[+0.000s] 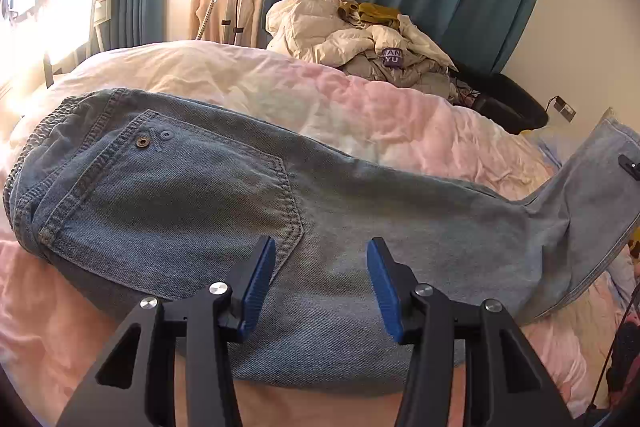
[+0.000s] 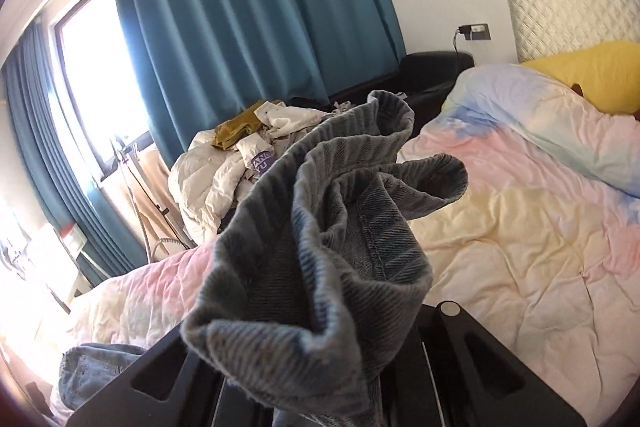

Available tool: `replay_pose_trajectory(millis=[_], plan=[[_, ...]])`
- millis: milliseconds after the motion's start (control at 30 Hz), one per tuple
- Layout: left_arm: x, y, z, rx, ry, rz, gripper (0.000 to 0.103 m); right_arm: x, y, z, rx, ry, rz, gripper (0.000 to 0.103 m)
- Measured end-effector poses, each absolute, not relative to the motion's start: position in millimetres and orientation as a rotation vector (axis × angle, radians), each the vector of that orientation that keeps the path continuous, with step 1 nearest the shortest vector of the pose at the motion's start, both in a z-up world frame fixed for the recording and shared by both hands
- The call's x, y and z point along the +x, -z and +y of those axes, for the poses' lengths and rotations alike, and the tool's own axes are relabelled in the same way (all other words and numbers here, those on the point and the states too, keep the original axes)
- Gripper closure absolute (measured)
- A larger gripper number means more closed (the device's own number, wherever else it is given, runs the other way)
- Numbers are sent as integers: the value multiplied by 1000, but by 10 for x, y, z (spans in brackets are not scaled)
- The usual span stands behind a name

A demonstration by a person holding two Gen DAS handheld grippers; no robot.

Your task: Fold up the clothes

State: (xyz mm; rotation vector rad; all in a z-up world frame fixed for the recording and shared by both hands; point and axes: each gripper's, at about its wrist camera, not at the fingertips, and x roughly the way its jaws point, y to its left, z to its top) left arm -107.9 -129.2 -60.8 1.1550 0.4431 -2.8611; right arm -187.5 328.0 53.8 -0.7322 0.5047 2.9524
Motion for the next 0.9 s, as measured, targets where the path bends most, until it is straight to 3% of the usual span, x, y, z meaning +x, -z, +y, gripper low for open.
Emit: replay_pose_trajectory(millis=[233, 467, 633, 900], plan=[[-1005, 499, -1539, 1085, 2859, 596, 54, -1829, -370, 2341, -754, -2996, 354, 98], [-1008, 506, -1657, 1066, 2825, 640, 54, -1635, 445, 1379, -935, -3040, 39, 98], [-1011, 546, -1673, 1083, 2827, 681, 54, -1552, 1248, 975, -1166, -2966, -303, 97], [-1039, 602, -1590, 1102, 2834, 670, 54, -1411, 1177, 934, -1084, -3025, -326, 97]])
